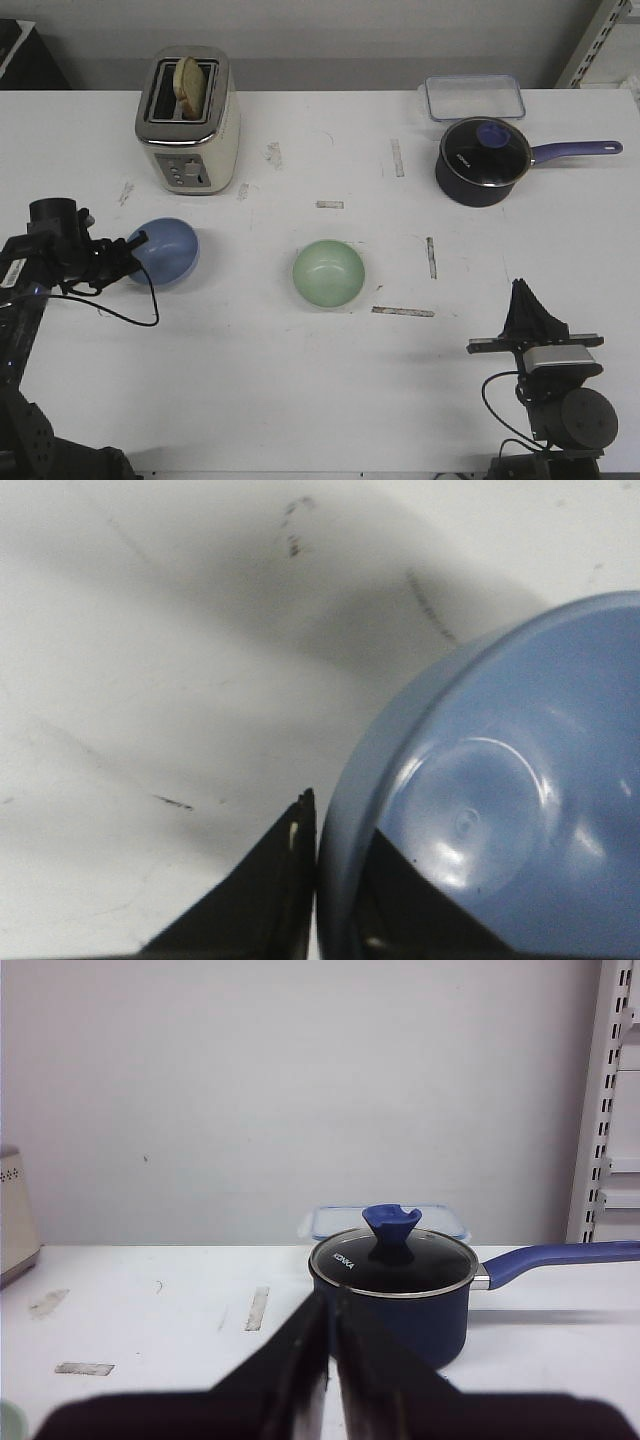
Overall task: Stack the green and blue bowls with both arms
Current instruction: 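Lift the blue bowl with the left gripper and carry it over the green bowl, then lower the blue bowl into the green bowl and open the left gripper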
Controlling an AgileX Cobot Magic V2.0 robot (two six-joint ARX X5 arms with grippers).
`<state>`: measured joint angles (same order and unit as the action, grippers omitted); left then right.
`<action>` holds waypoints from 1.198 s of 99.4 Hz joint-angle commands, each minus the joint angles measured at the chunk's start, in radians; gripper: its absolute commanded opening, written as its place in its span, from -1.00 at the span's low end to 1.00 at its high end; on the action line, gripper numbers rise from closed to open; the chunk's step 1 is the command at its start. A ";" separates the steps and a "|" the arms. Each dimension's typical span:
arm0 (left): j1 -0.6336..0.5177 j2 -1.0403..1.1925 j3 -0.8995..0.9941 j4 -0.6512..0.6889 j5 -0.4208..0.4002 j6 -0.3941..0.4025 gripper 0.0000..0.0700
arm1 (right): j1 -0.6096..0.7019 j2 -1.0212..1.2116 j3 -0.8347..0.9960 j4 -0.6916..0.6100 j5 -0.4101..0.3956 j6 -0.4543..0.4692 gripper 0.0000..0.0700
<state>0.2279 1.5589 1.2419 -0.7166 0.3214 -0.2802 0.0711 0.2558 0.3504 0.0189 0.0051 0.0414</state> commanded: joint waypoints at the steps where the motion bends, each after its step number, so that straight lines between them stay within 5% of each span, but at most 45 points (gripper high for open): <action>1: -0.018 0.015 0.082 -0.039 0.009 0.000 -1.00 | 0.001 -0.002 0.007 0.010 0.002 0.010 -1.00; 26: -0.191 0.015 0.257 -0.098 0.009 -0.019 -1.00 | 0.001 -0.002 0.007 0.010 0.002 0.010 -1.00; 74: -0.641 0.065 0.262 0.167 0.009 -0.102 -1.00 | 0.001 -0.002 0.007 0.010 0.002 0.010 -1.00; 119: -0.772 0.230 0.262 0.195 0.003 -0.107 -0.96 | 0.001 -0.002 0.007 0.010 0.002 0.010 -1.00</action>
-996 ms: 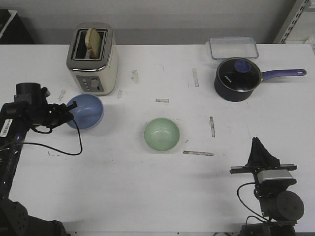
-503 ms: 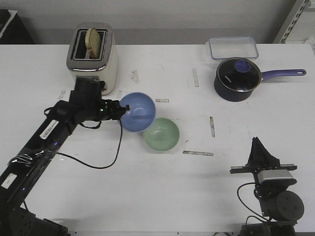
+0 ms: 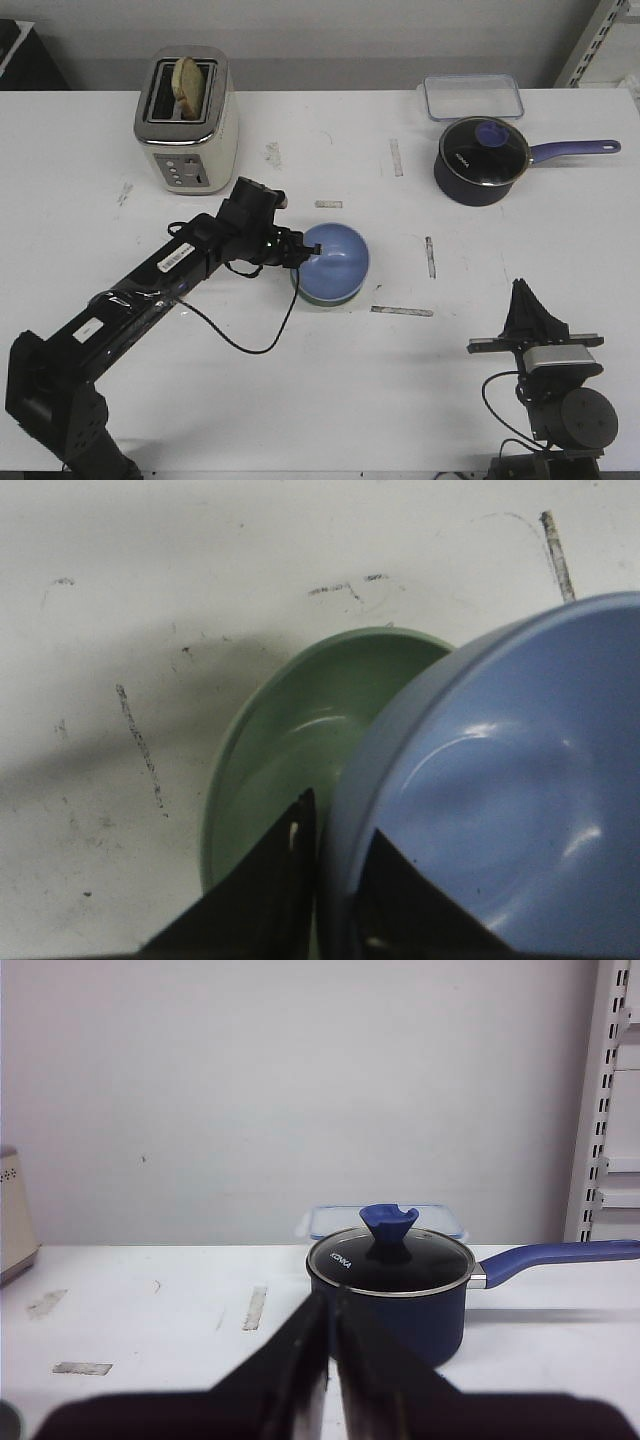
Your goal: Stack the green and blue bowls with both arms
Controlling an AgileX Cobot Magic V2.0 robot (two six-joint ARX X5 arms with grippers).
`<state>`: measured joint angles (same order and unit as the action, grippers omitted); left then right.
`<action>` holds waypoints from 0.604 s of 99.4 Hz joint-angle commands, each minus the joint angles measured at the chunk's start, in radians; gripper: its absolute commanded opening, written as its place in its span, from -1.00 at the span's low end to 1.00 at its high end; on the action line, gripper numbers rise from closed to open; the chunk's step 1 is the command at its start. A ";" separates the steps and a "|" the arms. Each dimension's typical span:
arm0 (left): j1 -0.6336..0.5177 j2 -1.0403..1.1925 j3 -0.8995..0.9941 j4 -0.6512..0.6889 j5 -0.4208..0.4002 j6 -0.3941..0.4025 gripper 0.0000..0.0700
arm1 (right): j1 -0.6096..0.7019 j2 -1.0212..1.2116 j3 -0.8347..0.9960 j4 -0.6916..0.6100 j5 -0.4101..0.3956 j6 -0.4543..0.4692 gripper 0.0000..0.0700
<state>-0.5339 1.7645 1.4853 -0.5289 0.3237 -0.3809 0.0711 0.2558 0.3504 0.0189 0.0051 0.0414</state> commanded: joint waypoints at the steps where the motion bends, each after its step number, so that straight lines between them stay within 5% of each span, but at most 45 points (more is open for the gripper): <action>1: -0.010 0.026 0.018 0.006 -0.002 -0.006 -0.95 | 0.001 -0.002 0.007 0.010 0.002 0.010 -1.00; 14: -0.016 0.040 0.018 0.000 -0.045 -0.007 -0.65 | 0.001 -0.002 0.007 0.010 0.002 0.010 -1.00; 28: -0.024 0.037 0.019 0.001 -0.045 -0.021 -0.59 | 0.001 -0.002 0.007 0.010 0.002 0.010 -1.00; 40: -0.027 0.027 0.019 -0.002 -0.045 -0.028 -0.17 | 0.001 -0.002 0.007 0.010 0.002 0.010 -1.00; 60: -0.037 -0.024 0.019 -0.002 -0.045 -0.027 -0.15 | 0.001 -0.002 0.007 0.010 0.002 0.010 -1.00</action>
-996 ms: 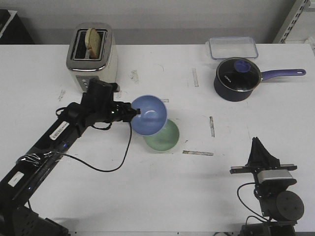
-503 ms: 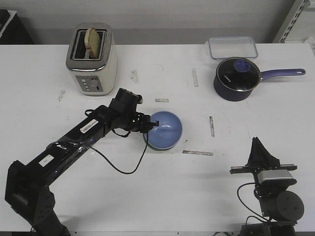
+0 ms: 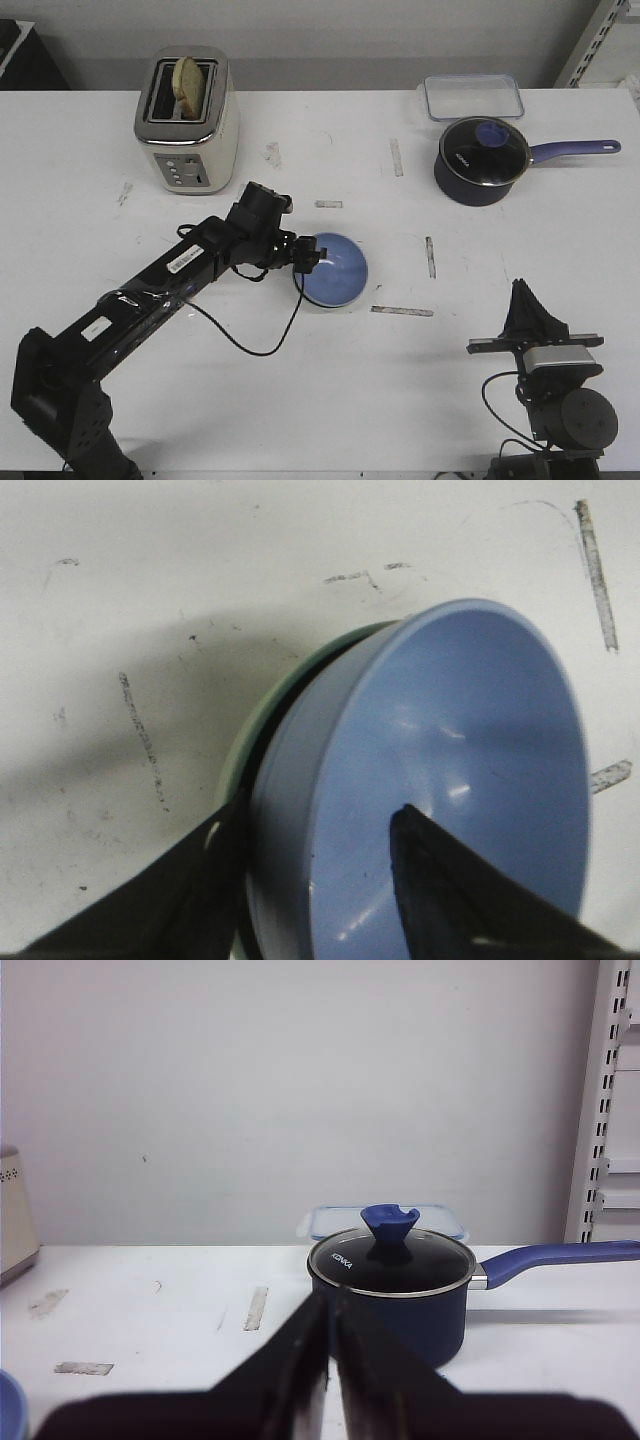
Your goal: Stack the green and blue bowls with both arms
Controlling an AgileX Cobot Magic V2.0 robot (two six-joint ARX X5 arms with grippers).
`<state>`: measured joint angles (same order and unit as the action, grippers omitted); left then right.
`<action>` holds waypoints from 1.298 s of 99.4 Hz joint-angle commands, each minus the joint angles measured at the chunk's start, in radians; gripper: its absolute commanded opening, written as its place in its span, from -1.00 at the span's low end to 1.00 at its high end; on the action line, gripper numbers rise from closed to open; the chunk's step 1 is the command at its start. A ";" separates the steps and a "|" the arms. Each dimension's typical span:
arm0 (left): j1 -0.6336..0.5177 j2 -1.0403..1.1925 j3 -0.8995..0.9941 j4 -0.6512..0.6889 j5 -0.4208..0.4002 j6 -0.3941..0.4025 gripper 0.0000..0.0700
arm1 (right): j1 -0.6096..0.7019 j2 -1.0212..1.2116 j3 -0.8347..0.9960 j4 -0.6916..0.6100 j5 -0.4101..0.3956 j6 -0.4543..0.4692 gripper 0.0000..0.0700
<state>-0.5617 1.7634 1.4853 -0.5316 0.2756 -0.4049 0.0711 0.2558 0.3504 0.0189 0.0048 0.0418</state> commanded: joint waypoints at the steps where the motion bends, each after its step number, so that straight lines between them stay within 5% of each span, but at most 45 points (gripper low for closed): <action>1: -0.009 -0.026 0.019 0.000 0.003 -0.003 -0.15 | 0.001 -0.002 0.007 0.010 0.003 0.010 -1.00; 23: -0.009 -0.100 0.017 -0.028 0.002 0.010 -0.15 | 0.001 -0.002 0.007 0.010 0.003 0.010 -1.00; 37: -0.007 -0.151 -0.013 0.009 0.000 0.106 -0.16 | 0.001 -0.002 0.007 0.010 0.003 0.010 -1.00; 74: 0.022 -0.362 -0.321 0.463 -0.120 0.368 -0.21 | 0.001 -0.002 0.007 0.010 0.003 0.010 -1.00; 81: 0.036 -0.410 -0.402 0.573 -0.154 0.372 -0.40 | 0.001 -0.002 0.007 0.010 0.003 0.010 -1.00; 90: 0.057 -0.475 -0.497 0.680 -0.201 0.372 -1.00 | 0.001 -0.002 0.007 0.011 0.003 0.010 -1.00; 129: 0.215 -0.787 -0.837 0.854 -0.228 0.371 -1.00 | 0.001 -0.002 0.007 0.010 0.003 0.010 -1.00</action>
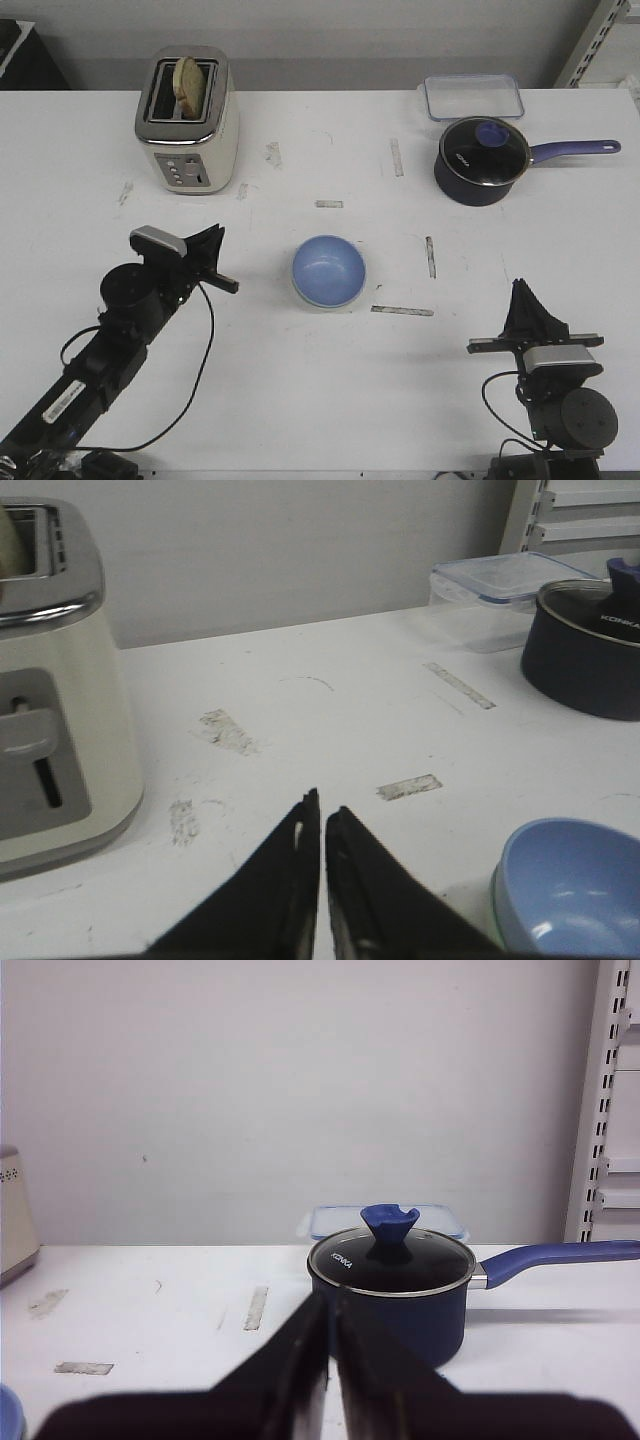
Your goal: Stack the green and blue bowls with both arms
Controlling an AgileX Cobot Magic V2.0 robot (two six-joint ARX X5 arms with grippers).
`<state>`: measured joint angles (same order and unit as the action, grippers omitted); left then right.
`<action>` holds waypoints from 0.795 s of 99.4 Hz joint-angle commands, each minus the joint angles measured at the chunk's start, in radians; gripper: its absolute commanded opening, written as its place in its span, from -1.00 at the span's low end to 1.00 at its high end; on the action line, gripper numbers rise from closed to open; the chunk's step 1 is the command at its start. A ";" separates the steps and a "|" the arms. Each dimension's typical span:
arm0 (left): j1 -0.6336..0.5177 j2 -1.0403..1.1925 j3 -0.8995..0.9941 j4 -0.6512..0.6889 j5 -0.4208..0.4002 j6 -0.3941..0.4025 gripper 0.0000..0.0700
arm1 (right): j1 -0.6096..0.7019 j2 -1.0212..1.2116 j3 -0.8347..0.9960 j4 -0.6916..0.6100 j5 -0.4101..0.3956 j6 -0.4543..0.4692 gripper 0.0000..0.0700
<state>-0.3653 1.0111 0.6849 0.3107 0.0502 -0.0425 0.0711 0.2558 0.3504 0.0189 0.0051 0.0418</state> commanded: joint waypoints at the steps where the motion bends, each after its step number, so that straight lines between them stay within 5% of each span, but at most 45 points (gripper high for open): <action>1: 0.024 -0.043 -0.045 0.011 -0.003 0.009 -1.00 | 0.001 -0.002 0.007 0.011 0.002 0.010 -1.00; 31: 0.173 -0.331 -0.262 -0.026 -0.003 -0.004 -1.00 | 0.001 -0.002 0.007 0.010 0.002 0.010 -1.00; 57: 0.241 -0.562 -0.273 -0.251 -0.002 -0.003 -0.99 | 0.001 -0.002 0.007 0.010 0.002 0.010 -1.00; 79: 0.241 -0.644 -0.273 -0.251 -0.002 -0.003 -0.99 | 0.001 -0.002 0.007 0.010 0.002 0.010 -1.00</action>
<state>-0.1246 0.3782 0.4080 0.0475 0.0486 -0.0433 0.0711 0.2558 0.3504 0.0189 0.0051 0.0418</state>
